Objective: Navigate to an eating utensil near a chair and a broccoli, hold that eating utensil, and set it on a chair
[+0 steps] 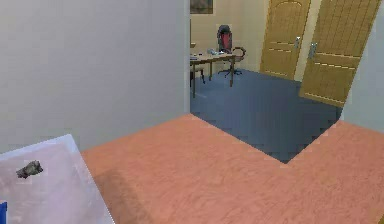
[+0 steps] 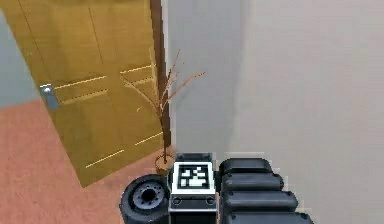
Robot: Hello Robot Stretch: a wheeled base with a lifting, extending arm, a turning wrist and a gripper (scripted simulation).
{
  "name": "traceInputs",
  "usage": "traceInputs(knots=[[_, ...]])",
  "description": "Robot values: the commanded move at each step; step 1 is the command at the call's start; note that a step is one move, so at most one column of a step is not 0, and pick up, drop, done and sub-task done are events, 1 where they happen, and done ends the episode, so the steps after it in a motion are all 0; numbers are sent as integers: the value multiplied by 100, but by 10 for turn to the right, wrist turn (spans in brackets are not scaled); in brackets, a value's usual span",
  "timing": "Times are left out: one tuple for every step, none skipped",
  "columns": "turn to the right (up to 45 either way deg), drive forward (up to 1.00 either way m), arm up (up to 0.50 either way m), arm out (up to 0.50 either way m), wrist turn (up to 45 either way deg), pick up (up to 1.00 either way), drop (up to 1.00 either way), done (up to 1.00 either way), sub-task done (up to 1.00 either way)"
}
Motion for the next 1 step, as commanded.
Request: traceInputs(knots=[[0,70,0,0,0,0,0,0,0]])
